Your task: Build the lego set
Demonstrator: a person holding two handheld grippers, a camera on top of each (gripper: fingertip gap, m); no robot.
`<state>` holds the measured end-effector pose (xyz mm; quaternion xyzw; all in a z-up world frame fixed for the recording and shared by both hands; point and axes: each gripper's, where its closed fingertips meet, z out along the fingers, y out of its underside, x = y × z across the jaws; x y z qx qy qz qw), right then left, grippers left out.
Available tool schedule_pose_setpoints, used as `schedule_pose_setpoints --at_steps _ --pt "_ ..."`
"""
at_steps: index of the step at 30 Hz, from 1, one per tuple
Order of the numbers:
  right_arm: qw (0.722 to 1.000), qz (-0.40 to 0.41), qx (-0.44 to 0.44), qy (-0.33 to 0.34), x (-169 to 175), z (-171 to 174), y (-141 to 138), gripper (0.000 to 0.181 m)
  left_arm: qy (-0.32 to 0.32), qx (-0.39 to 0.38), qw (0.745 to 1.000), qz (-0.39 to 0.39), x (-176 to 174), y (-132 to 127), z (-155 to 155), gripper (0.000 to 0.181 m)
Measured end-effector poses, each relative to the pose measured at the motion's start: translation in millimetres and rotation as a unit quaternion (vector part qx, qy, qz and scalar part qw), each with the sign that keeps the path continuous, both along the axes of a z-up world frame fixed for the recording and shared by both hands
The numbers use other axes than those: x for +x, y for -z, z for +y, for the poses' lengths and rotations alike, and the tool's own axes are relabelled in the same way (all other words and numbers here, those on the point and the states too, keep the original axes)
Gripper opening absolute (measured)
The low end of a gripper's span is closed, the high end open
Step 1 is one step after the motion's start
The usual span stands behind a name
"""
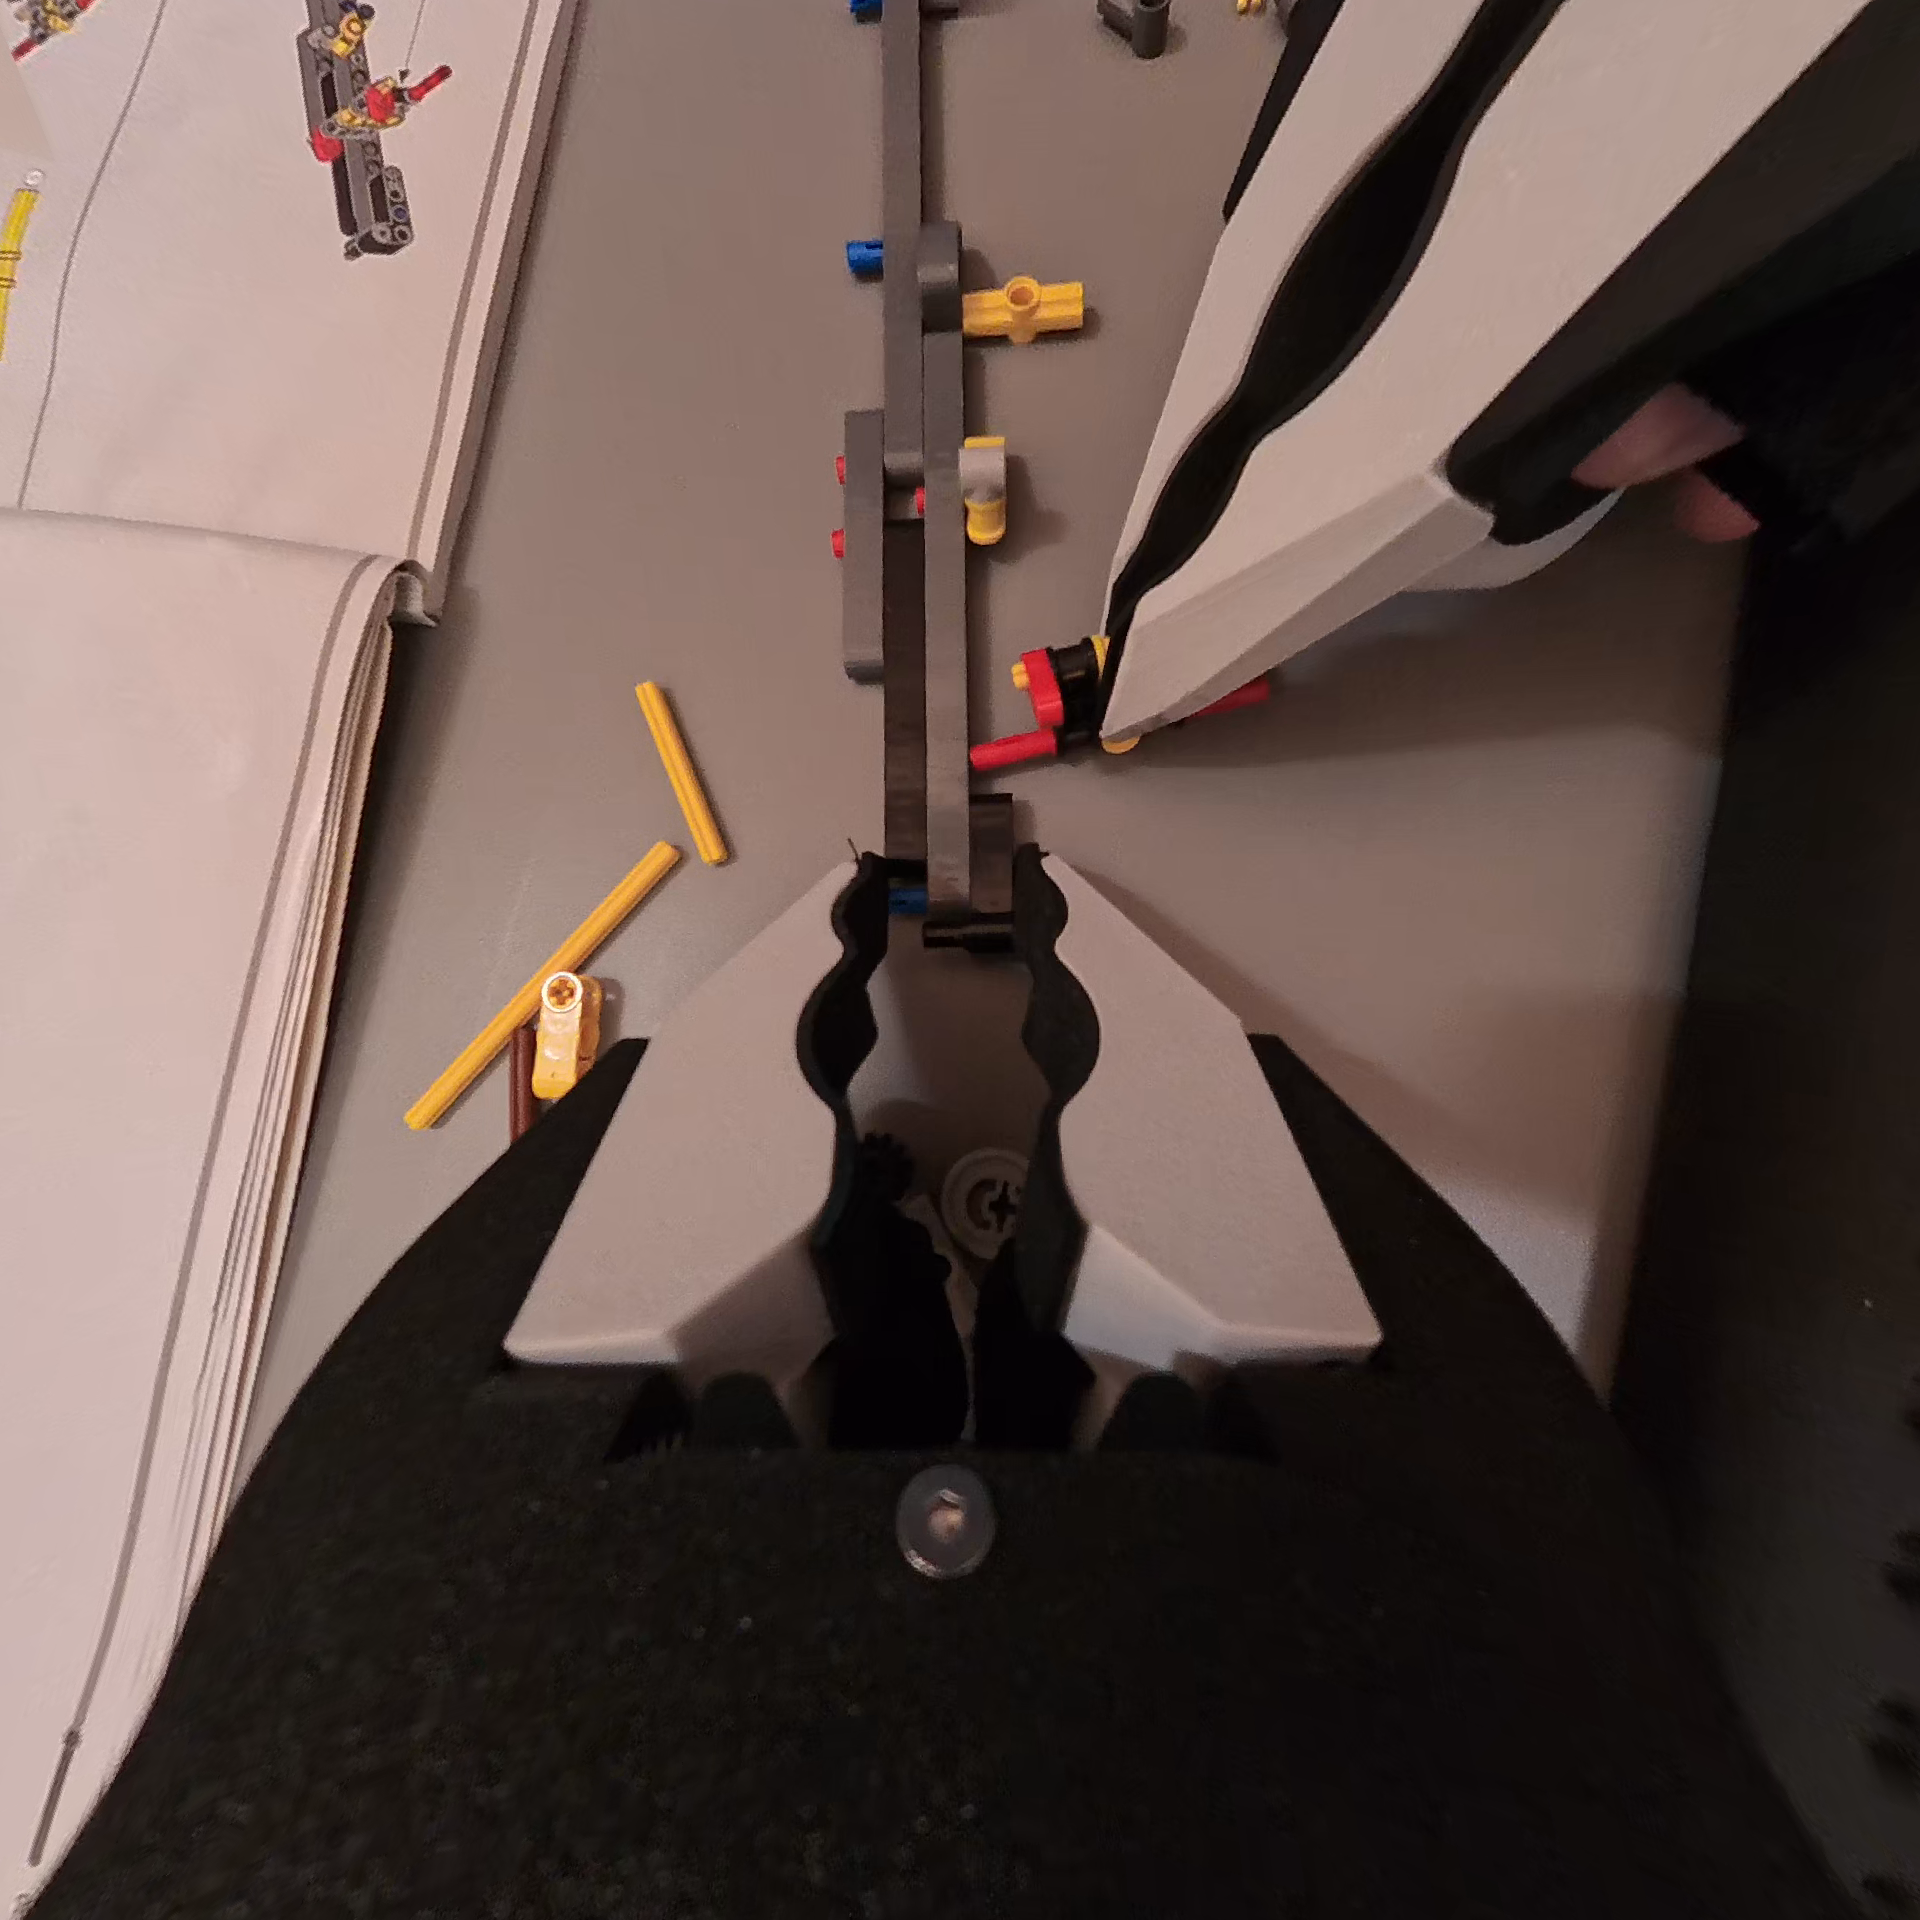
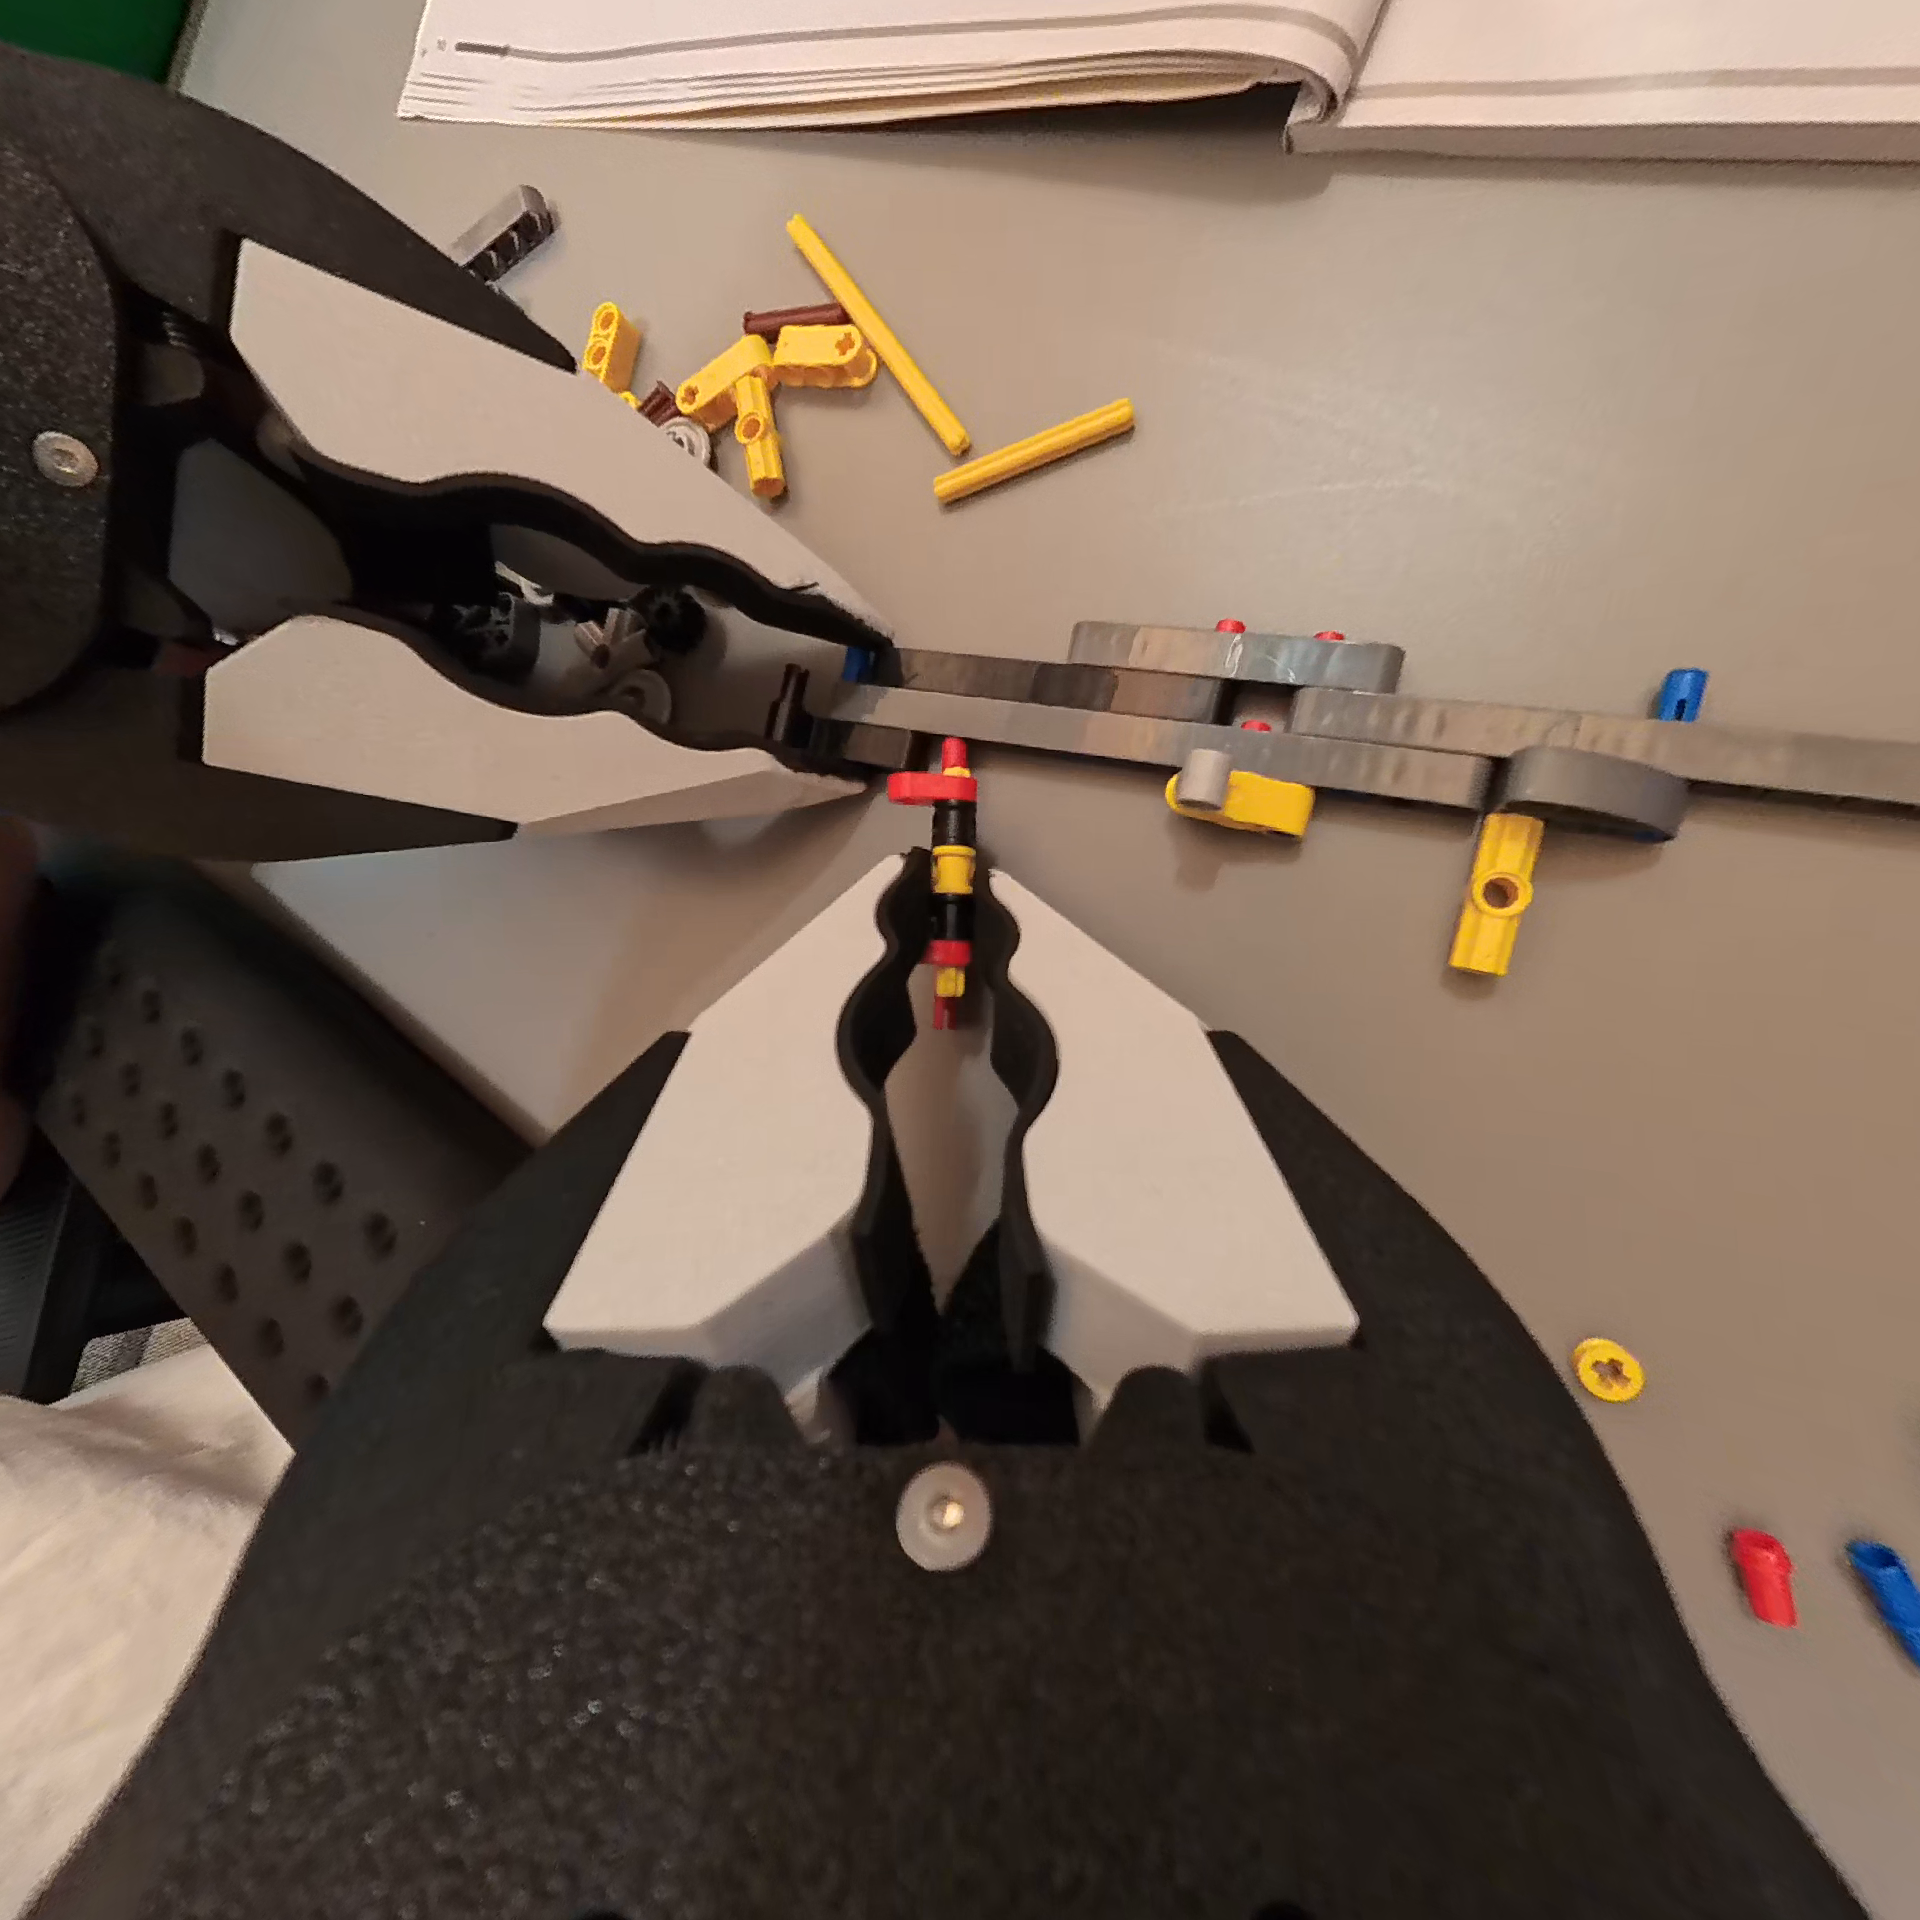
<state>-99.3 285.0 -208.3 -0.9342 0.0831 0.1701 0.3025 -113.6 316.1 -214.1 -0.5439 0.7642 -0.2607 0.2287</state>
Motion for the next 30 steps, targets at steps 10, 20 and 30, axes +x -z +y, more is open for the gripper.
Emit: schedule_pose_setpoints --at_steps 10,20,30 --pt "1.000 -0.012 -0.006 0.014 9 -3 0 0.007 -0.002 0.001 1.000 0.000 0 0 1 0.022" --pt "1.000 -0.019 -0.009 0.020 12 -4 0 0.007 0.001 -0.001 1.000 0.002 -1 0 -1 0.023" --pt "1.000 -0.024 -0.006 0.016 13 -4 0 0.007 0.026 -0.084 0.996 -0.008 11 -25 -11 0.031"
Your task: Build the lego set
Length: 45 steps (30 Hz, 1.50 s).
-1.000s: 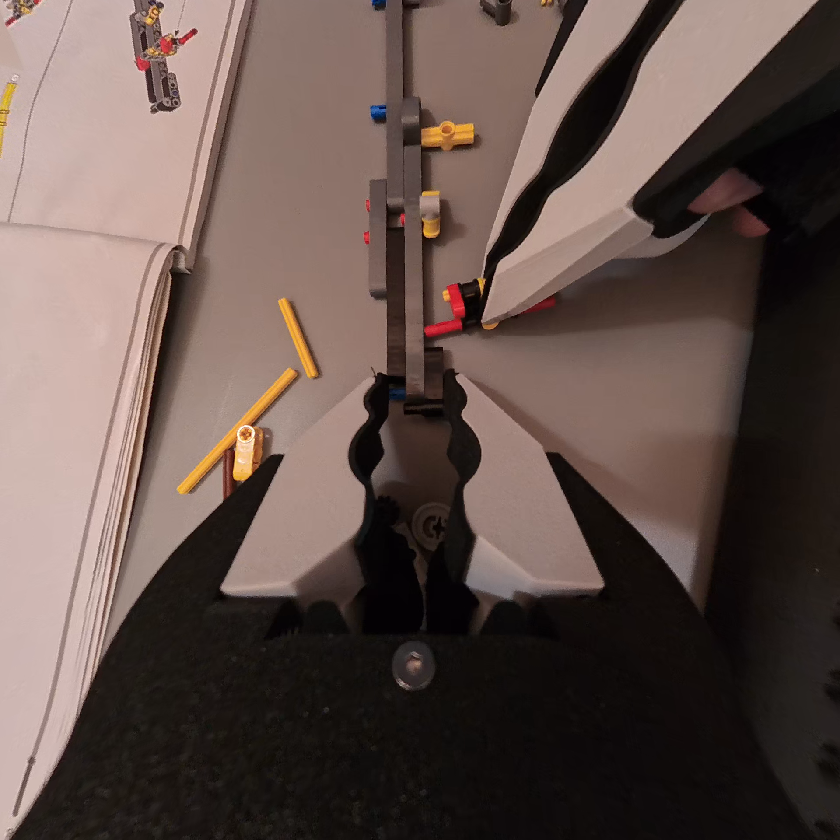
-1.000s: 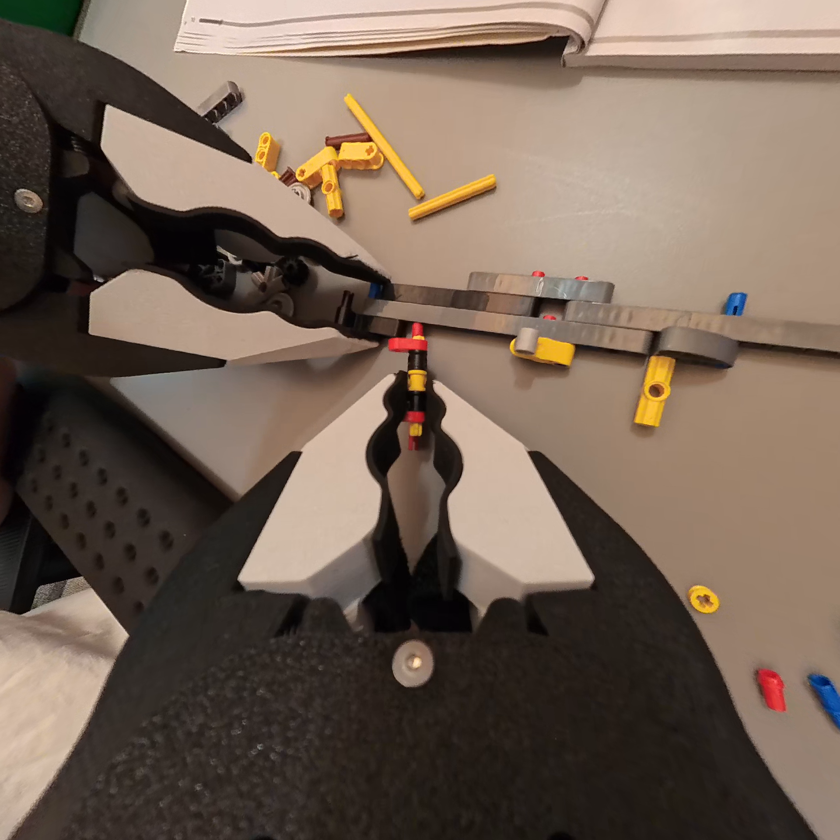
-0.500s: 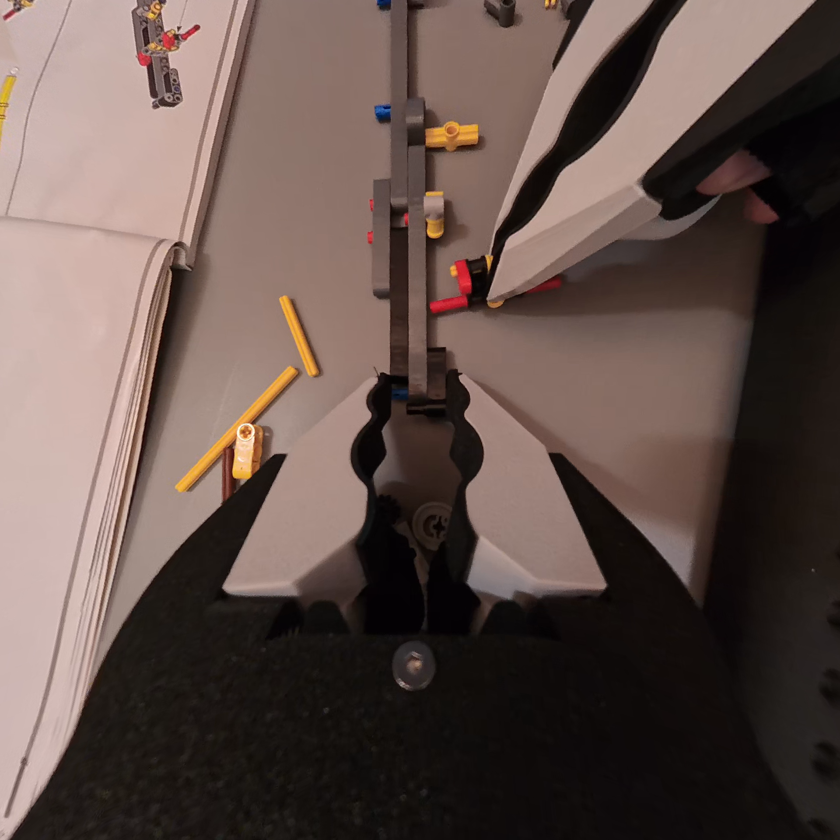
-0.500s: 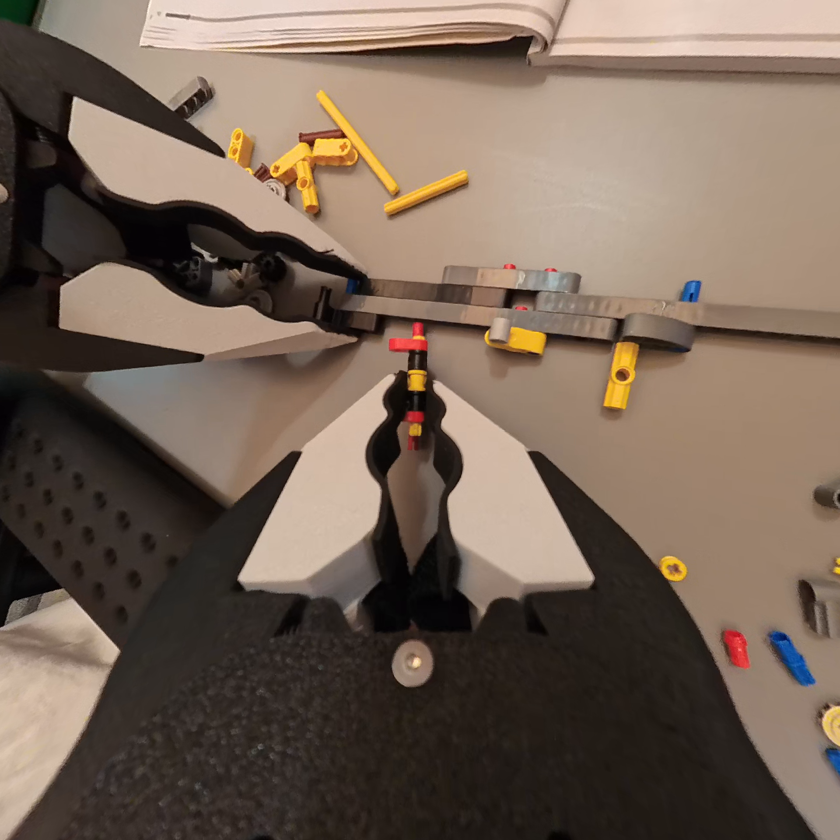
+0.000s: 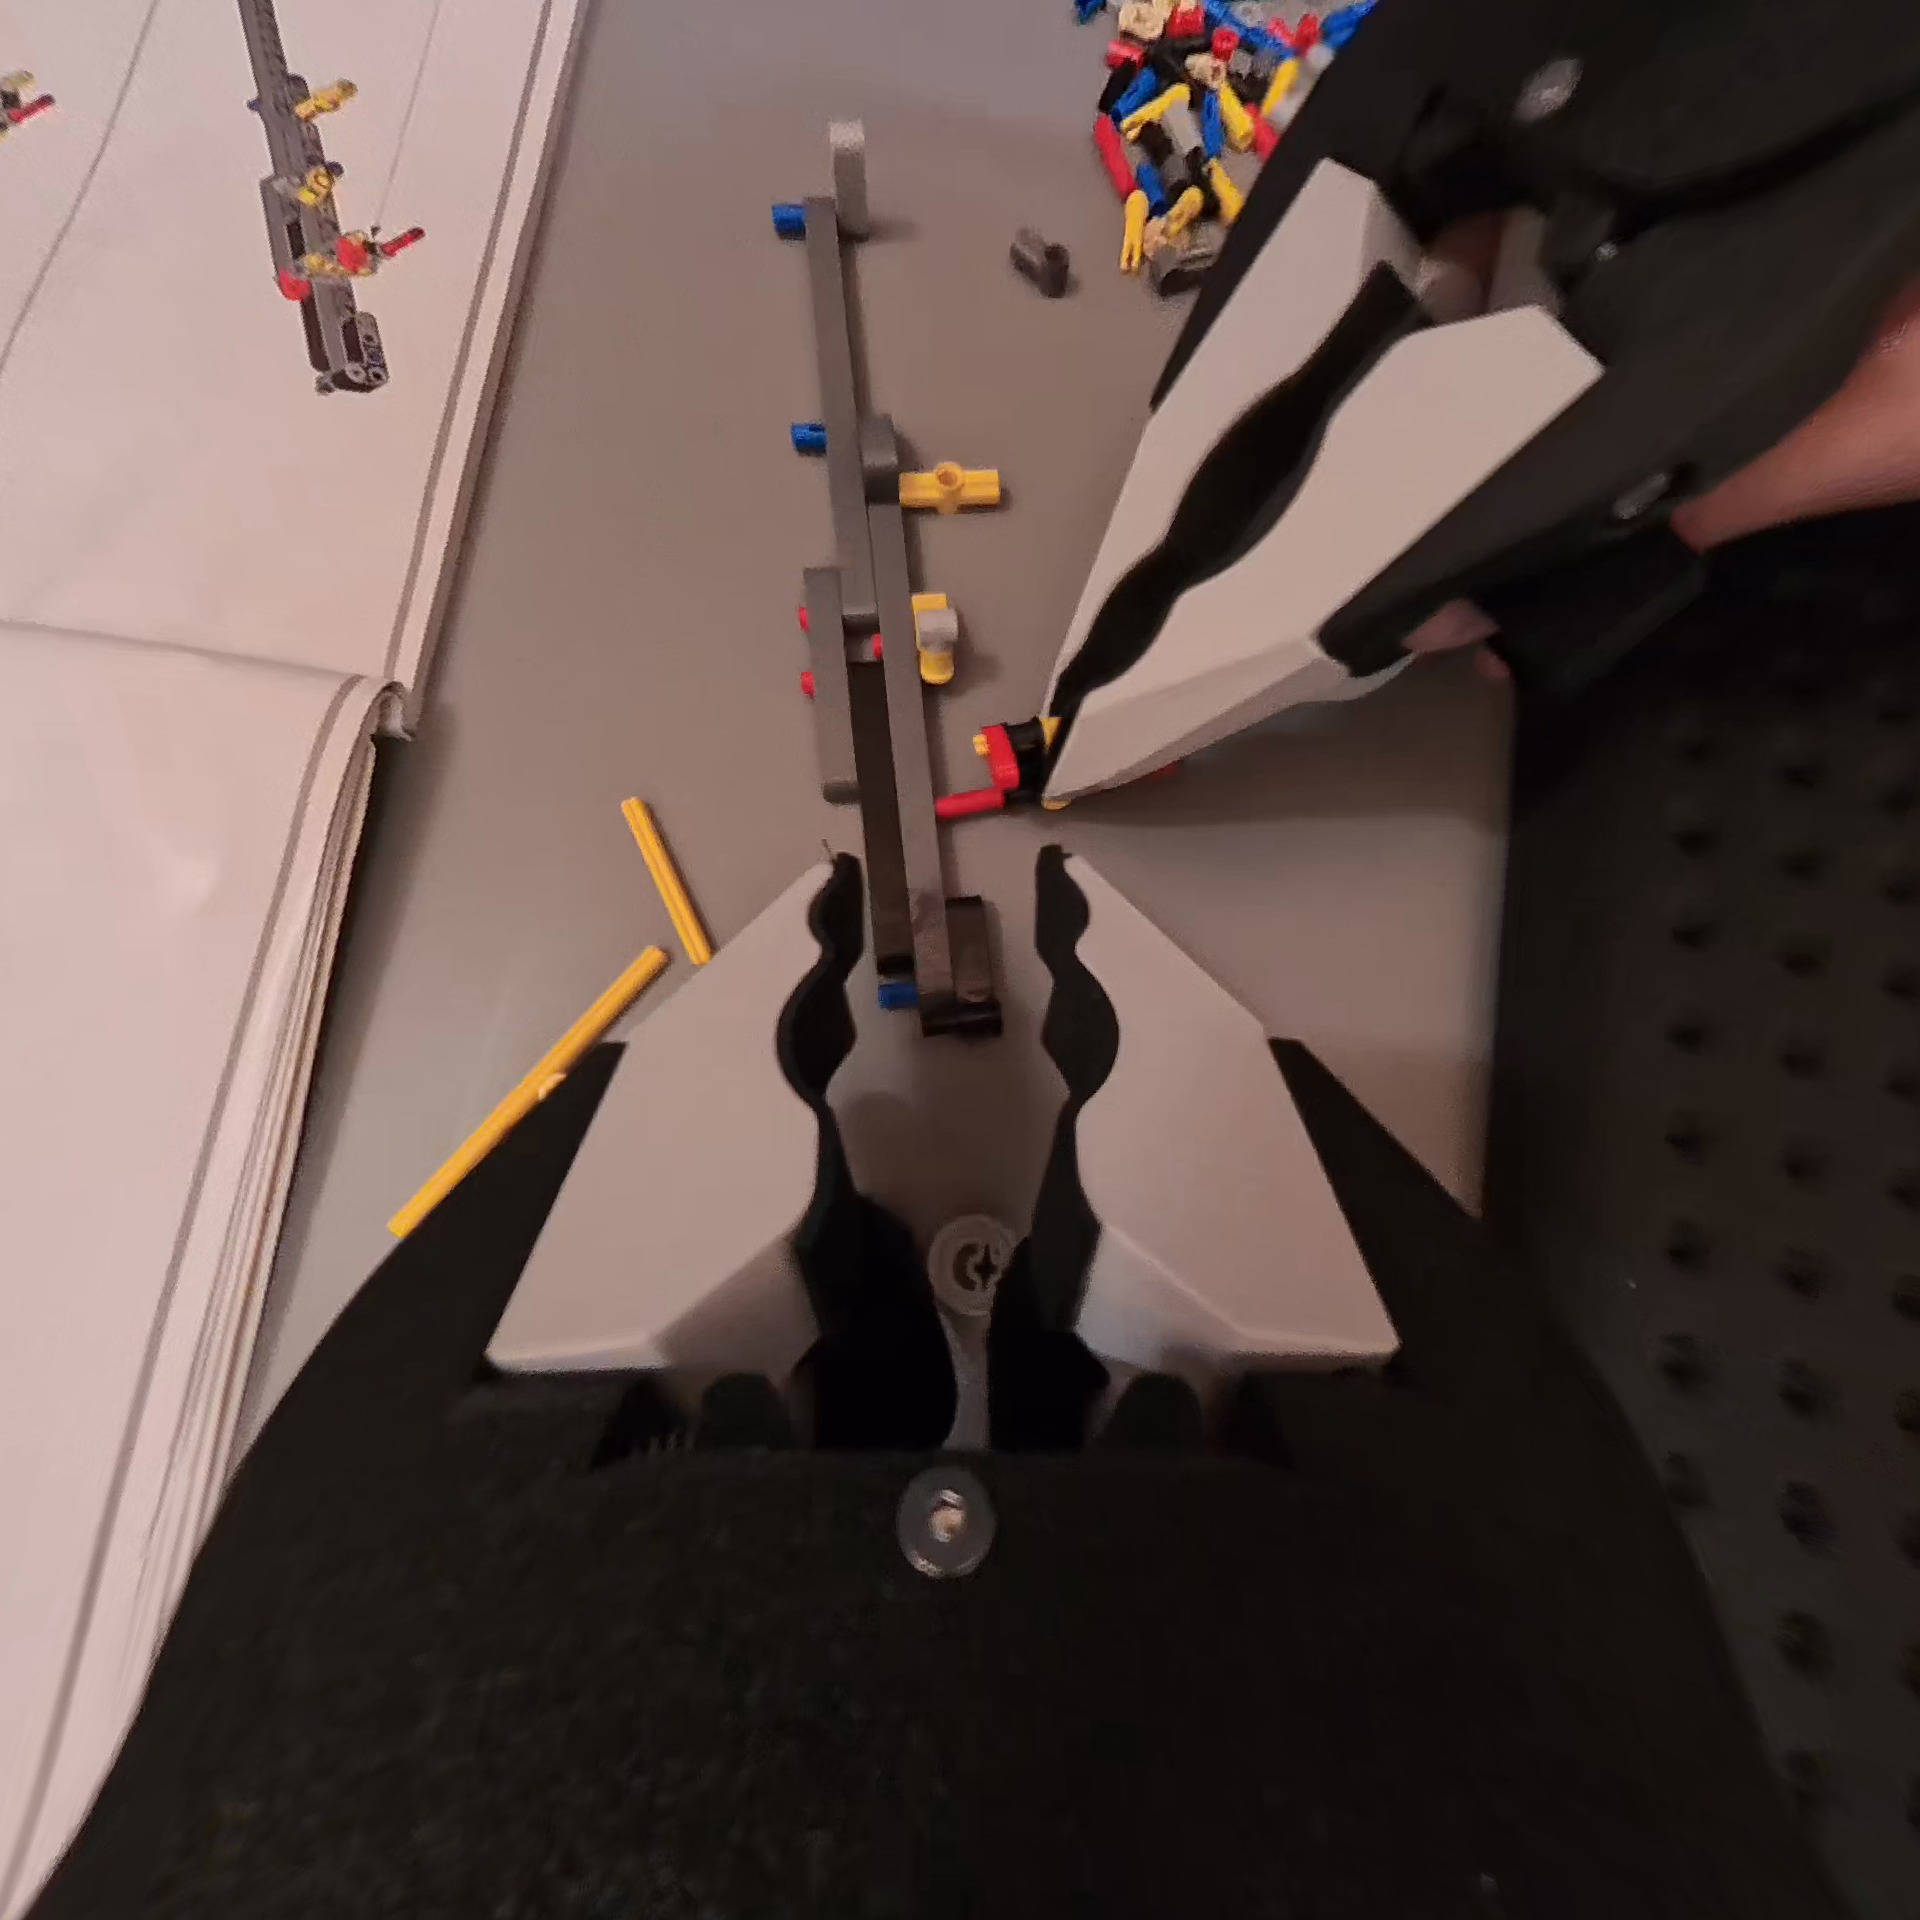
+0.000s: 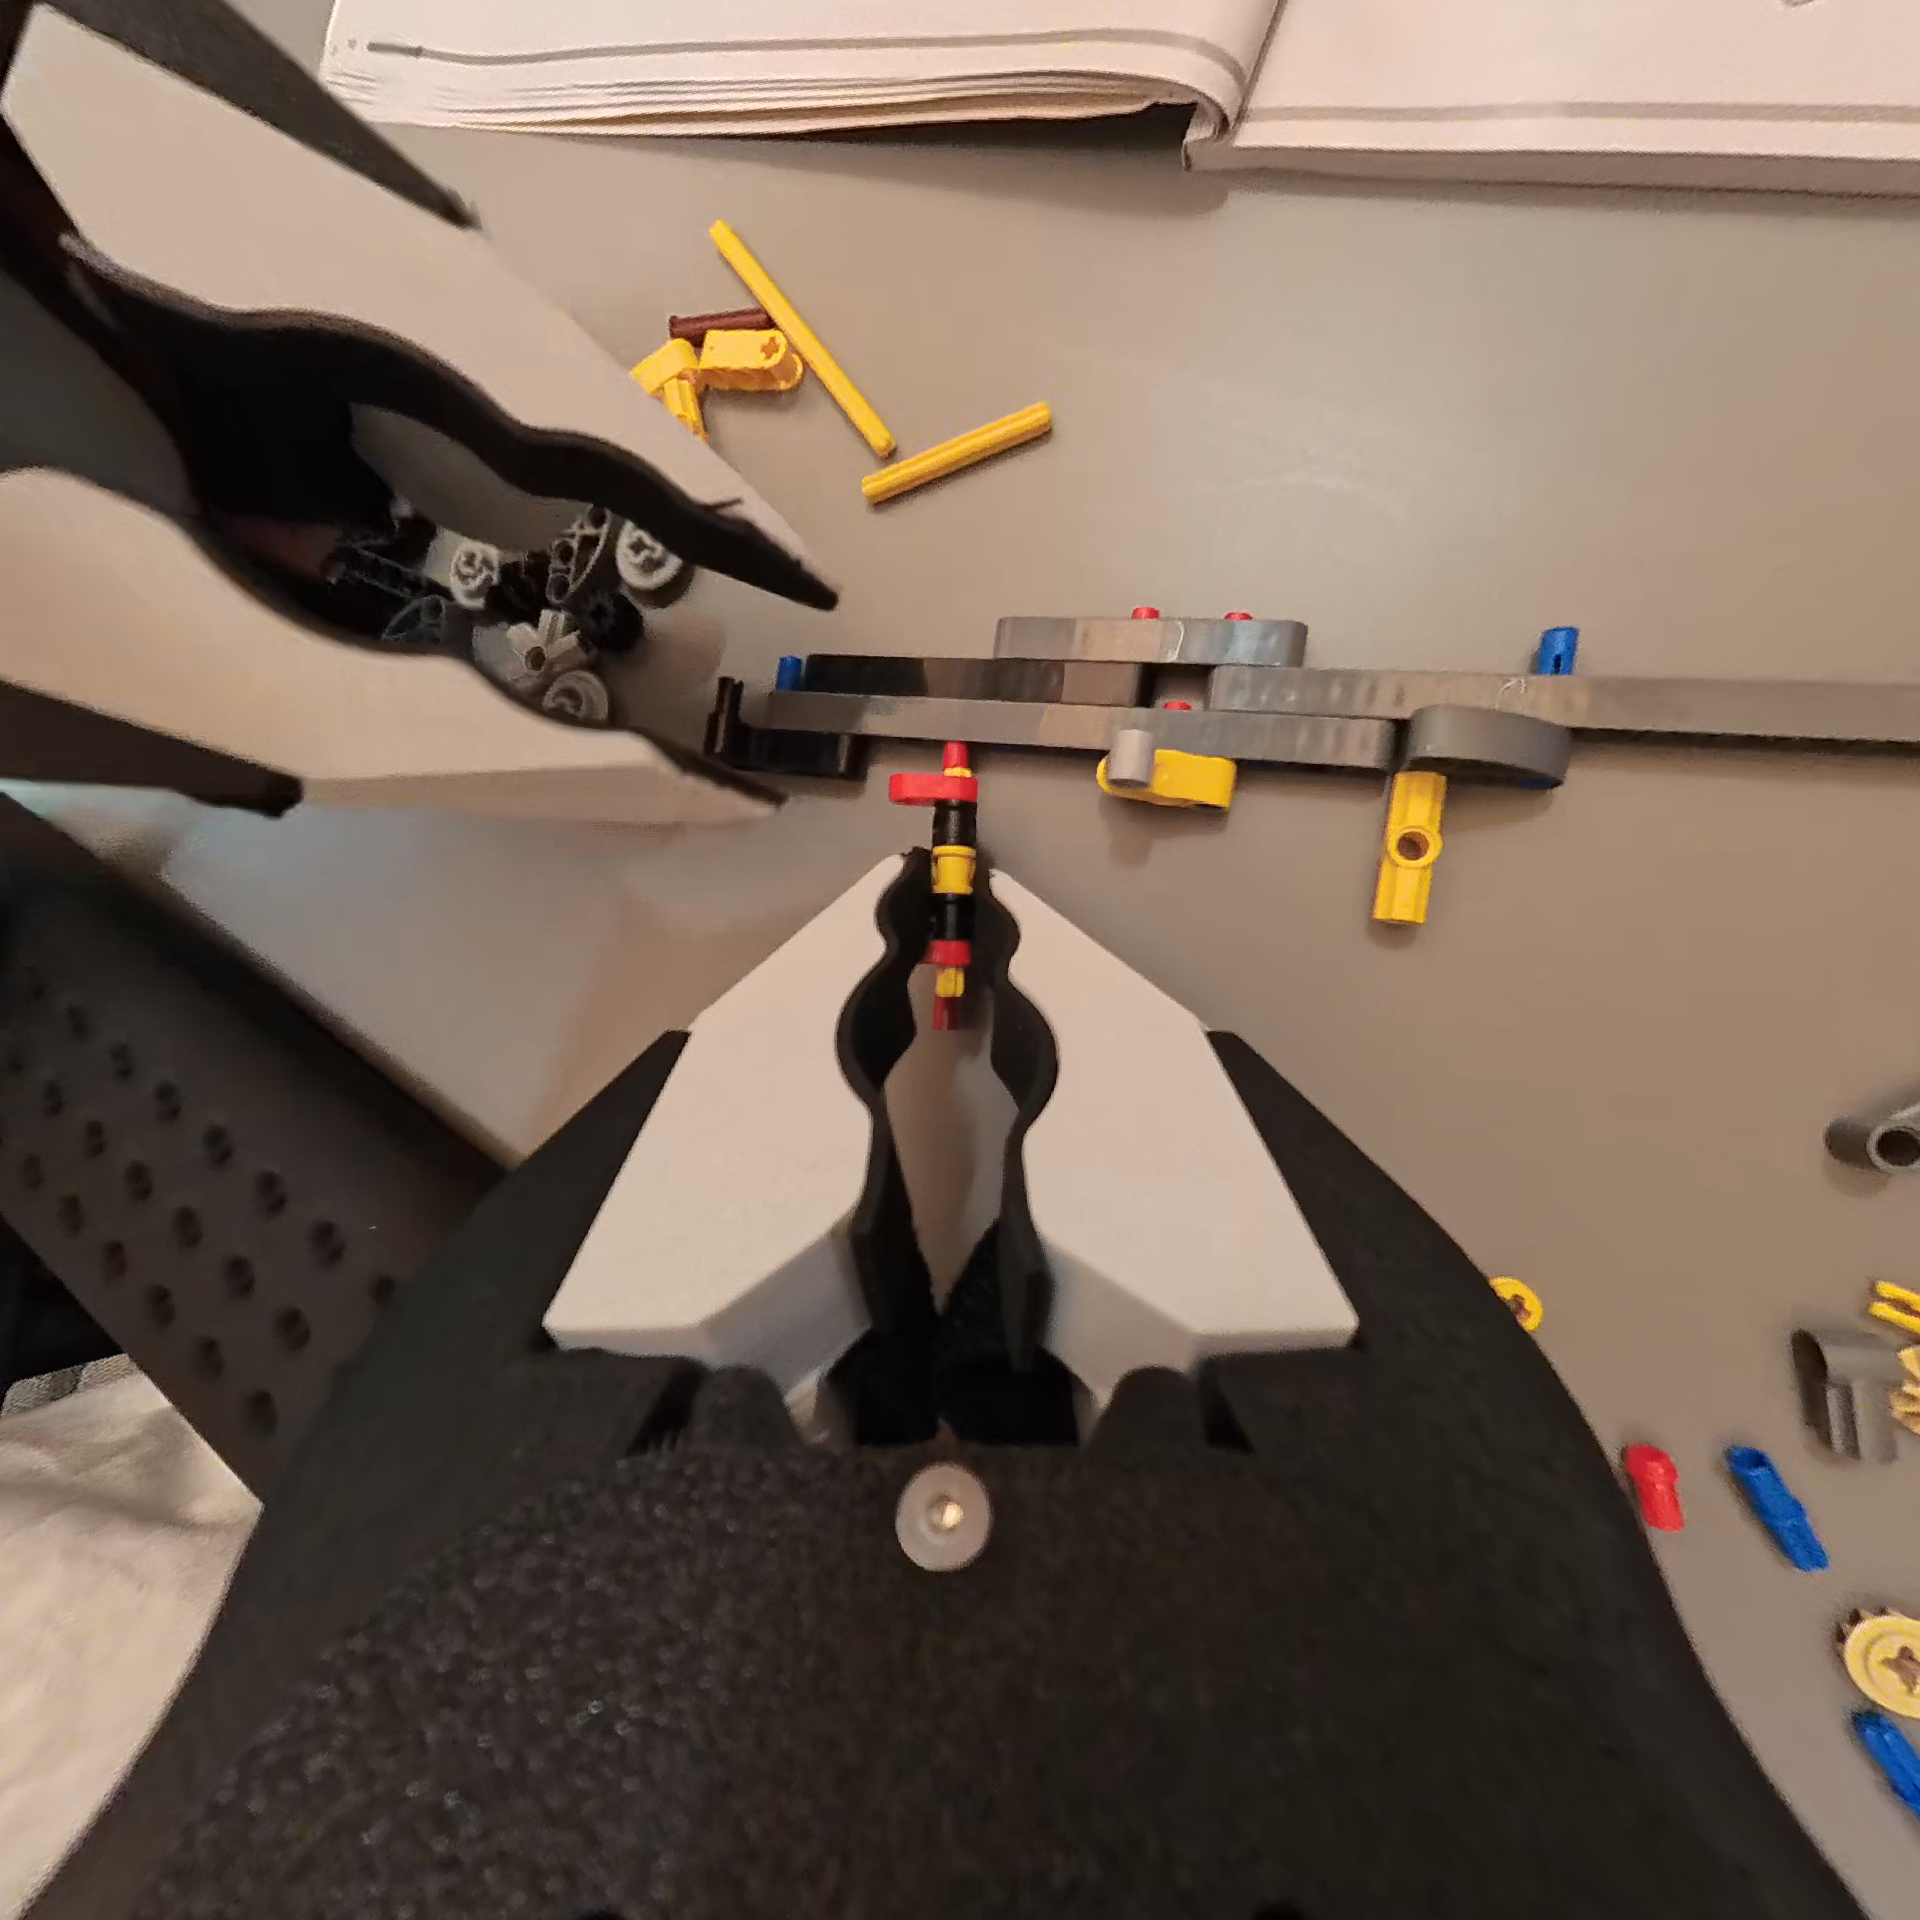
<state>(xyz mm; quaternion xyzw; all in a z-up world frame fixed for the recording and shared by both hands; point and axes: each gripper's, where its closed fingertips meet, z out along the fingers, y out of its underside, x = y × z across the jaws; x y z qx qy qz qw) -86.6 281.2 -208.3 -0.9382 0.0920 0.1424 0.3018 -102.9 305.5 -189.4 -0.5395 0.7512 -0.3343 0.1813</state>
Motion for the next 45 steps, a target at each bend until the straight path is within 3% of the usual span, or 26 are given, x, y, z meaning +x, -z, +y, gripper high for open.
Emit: schedule_pose_setpoints --at_steps 6,13,20,29,34,39,45 --pt "1.000 -0.008 0.003 0.000 0 0 0 0.007 0.004 0.041 0.998 0.049 8 19 7 0.024" --pt "1.000 -0.020 0.013 0.015 0 -1 0 0.007 -0.007 0.028 0.998 0.055 11 25 4 0.015" --pt "0.997 -0.074 -0.004 0.015 2 -3 0 0.007 0.032 0.142 0.989 0.032 11 25 4 0.014" --pt "0.997 -0.066 0.014 0.028 1 1 1 0.007 0.014 0.126 0.992 0.028 11 26 5 0.014" --pt "0.990 -0.144 0.003 0.007 2 1 1 0.007 0.024 0.143 0.989 0.022 11 26 5 0.014" --pt "0.983 -0.181 0.019 -0.005 3 3 1 0.007 0.008 0.079 0.997 0.017 11 26 4 0.014" --pt "0.990 -0.135 0.042 -0.001 5 6 4 0.007 -0.014 0.069 0.997 0.016 14 26 6 0.014"
